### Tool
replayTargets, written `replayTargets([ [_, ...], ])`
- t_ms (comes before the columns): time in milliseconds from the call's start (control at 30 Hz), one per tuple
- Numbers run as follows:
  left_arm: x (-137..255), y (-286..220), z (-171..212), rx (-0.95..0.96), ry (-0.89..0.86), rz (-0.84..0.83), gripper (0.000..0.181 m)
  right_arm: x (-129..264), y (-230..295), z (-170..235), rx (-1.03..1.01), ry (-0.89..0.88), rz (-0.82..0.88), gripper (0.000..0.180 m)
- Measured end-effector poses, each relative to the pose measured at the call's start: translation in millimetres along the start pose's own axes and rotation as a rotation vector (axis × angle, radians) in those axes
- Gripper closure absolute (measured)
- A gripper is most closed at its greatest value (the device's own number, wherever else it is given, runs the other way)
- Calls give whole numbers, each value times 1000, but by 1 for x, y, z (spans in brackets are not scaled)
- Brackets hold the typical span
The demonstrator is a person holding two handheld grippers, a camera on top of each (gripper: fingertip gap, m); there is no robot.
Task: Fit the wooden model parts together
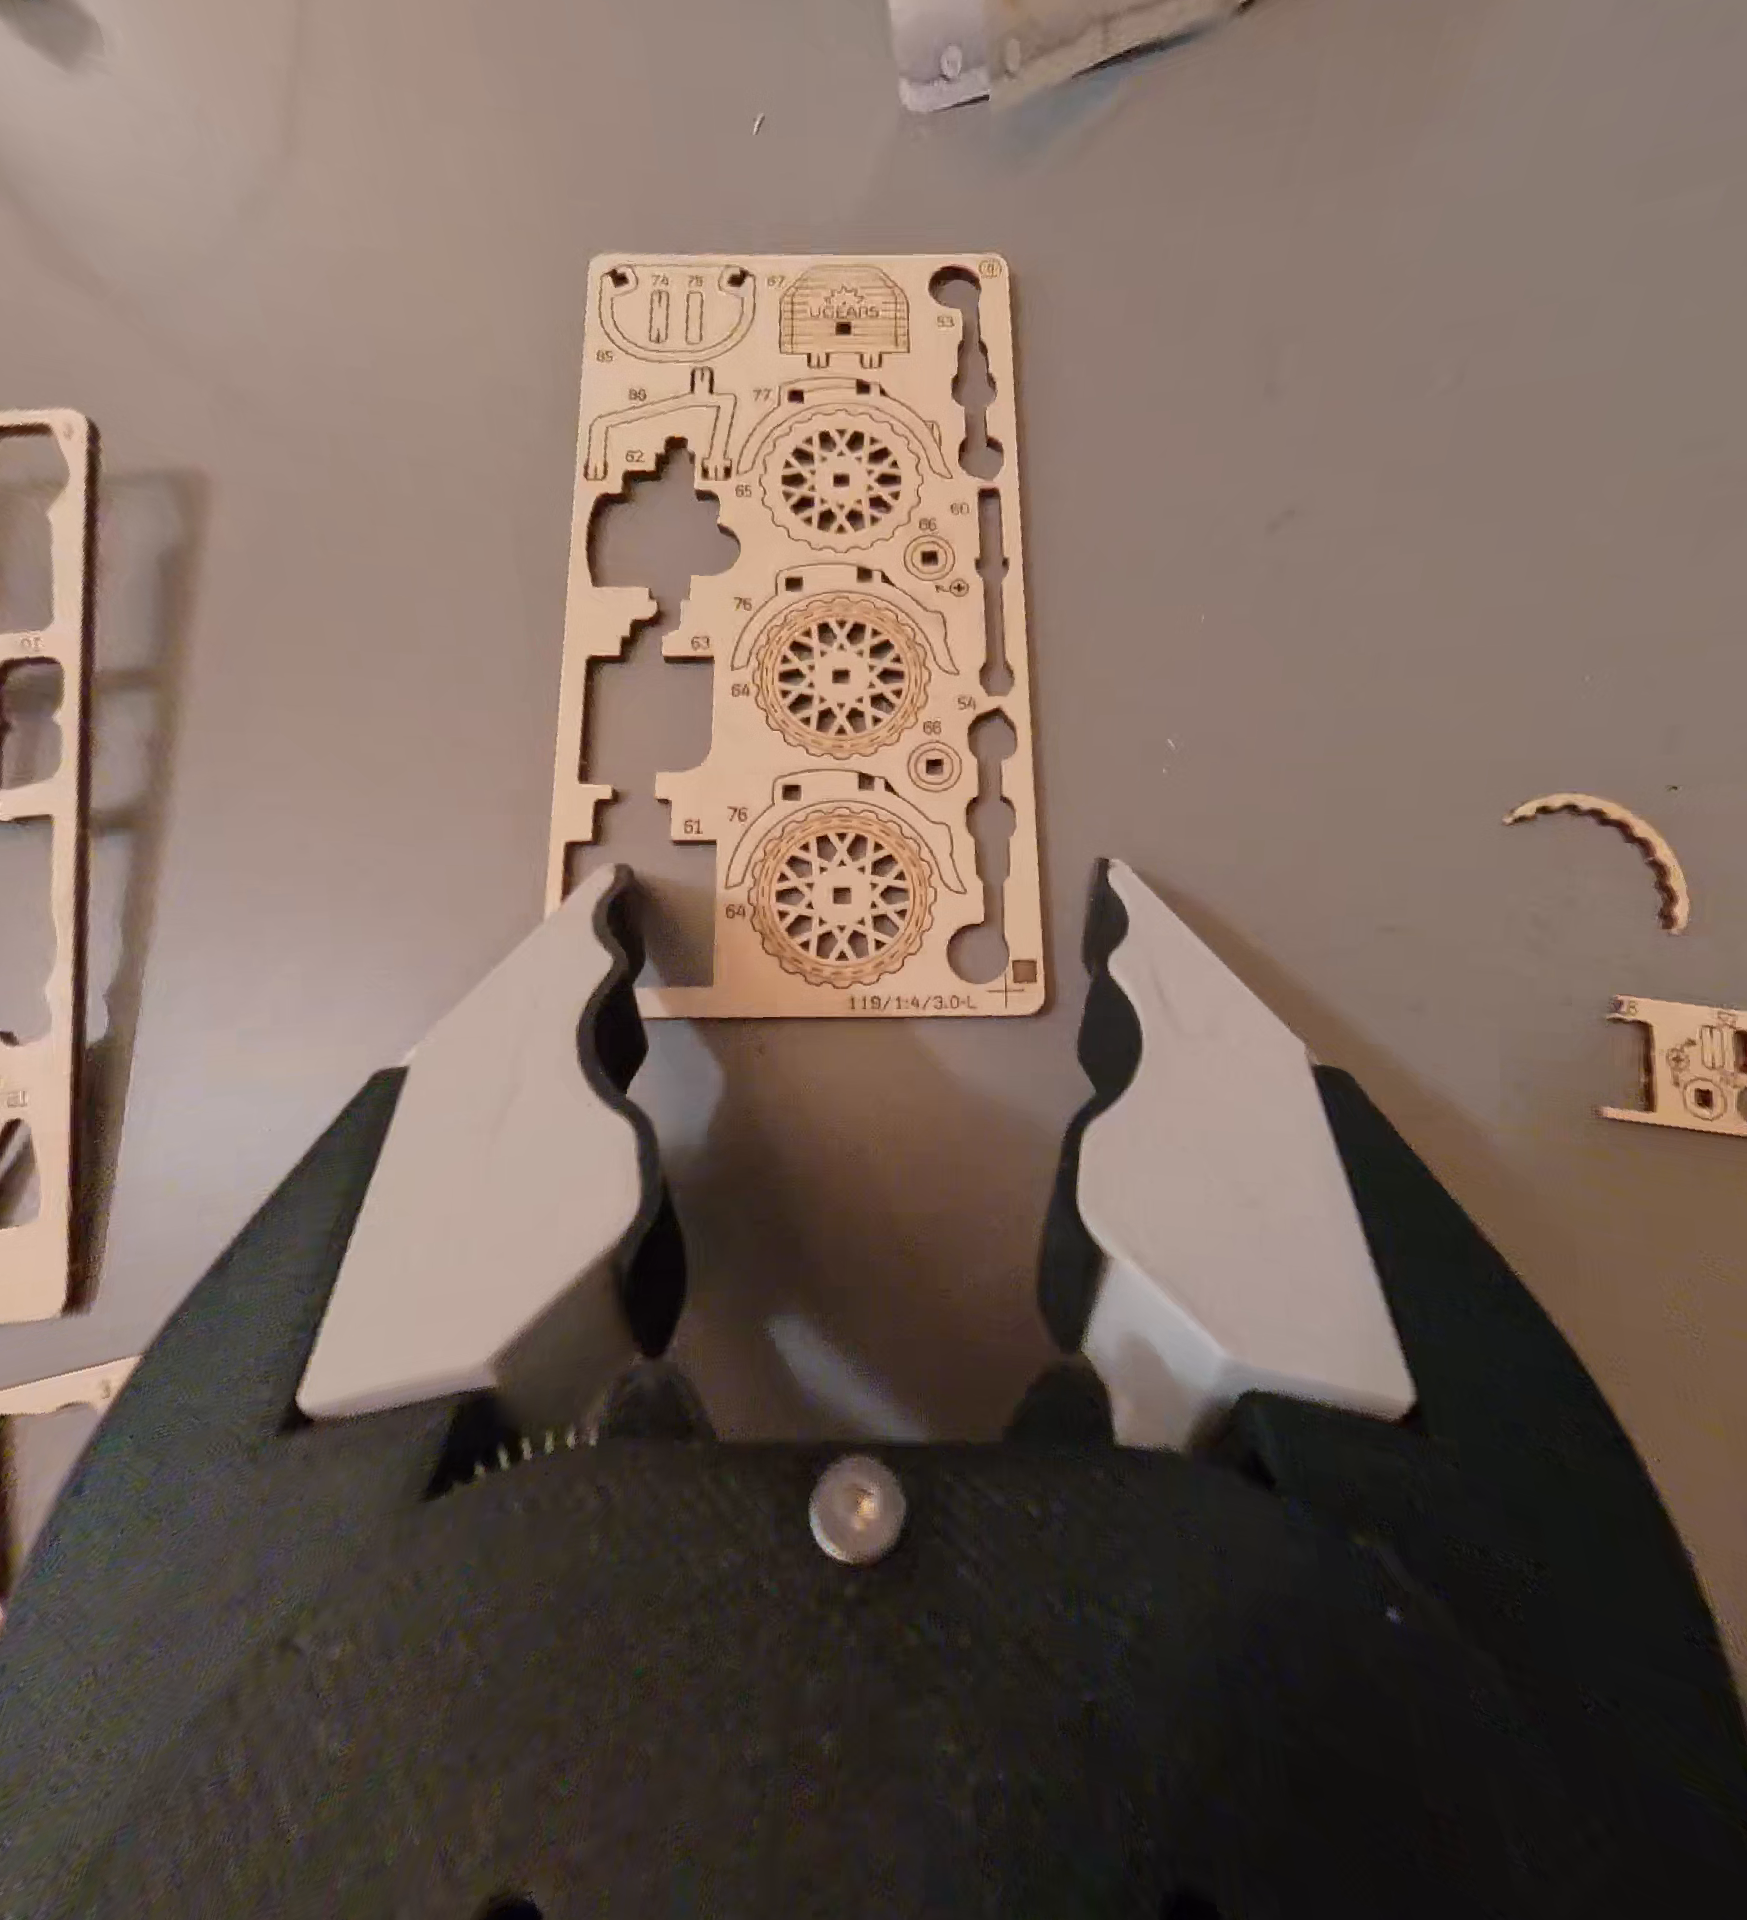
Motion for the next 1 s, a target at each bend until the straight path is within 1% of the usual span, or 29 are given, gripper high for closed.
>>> replayTargets([
  [67, 1, 0, 1, -8, 1, -2, 93, 2, 0, -1, -16, -15, -4, 154],
  [133, 3, 0, 2, -9, -3, 5, 98, 2, 0, 0, -25, -17, -4, 155],
  [167, 4, -1, 2, -13, -13, 18, 114, 2, 0, 1, -28, -15, -4, 155],
  [200, 6, -1, 2, -15, -22, 32, 119, 2, 0, 1, -30, -14, -4, 155],
  [467, 13, -8, 9, -55, -23, 58, 120, -1, 8, 1, -3, -4, -2, 156],
  [667, 25, -12, -3, -56, -88, 54, 120, -2, 8, 2, 14, 4, 0, 157],
  [733, 30, -14, -5, -24, -81, 64, 120, -3, 8, -5, -33, -44, -34, 160],
  [767, 32, -15, -6, -1, -91, 70, 120, -5, 8, -13, -84, -91, -71, 159],
  [833, 34, -18, -9, 29, -100, 89, 120, -12, 1, -37, -191, -144, -116, 155],
  [867, 34, -20, -10, 35, -102, 95, 120, -20, -7, -48, -227, -134, -92, 154],
  [933, 35, -23, -14, 42, -113, 103, 120, -43, -29, -63, -242, -38, 10, 156],
  [1000, 35, -24, -16, 58, -126, 118, 120, -78, -48, -74, -224, 67, 60, 145],
])
Point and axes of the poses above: each gripper's, where its closed fingertips meet, x back along the fingers, z out of its underside, y = z × x across the jaws, the point moved 7 cm from there along x, back along the fingers, and after that the axes turned 7 degrees about -x, right-handed, at the moved point
